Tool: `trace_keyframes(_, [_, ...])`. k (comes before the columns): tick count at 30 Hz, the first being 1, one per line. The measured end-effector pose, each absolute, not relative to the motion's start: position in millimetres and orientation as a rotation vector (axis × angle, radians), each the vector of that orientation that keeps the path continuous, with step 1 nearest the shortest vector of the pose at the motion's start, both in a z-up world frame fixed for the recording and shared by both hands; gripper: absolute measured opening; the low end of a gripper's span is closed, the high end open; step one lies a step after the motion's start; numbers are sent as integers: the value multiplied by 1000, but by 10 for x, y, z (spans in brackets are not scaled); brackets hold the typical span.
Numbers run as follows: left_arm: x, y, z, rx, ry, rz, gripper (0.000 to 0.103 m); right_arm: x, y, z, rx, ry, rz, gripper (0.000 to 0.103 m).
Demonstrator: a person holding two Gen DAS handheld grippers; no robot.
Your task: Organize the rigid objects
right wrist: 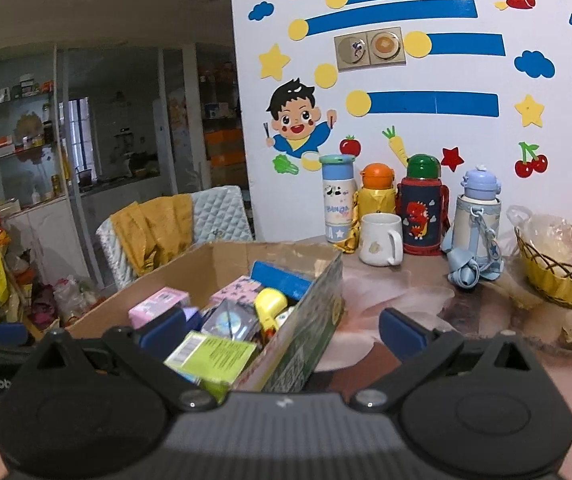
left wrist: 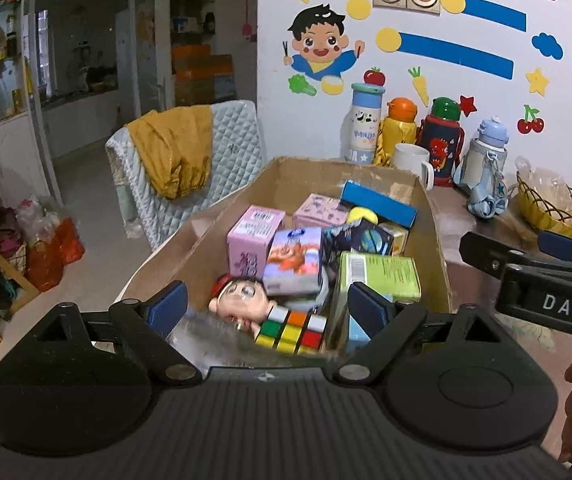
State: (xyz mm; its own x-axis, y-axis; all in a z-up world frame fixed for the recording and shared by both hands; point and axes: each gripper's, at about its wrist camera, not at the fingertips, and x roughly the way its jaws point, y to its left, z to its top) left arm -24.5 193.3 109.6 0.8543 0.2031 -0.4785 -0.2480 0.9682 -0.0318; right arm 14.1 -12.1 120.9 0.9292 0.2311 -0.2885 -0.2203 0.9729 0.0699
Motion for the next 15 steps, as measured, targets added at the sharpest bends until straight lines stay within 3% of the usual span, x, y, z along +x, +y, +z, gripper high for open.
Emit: trace_keyframes(15, [-594,1966,994,-112,518,280,103,-376,36,992,13,333,291,102])
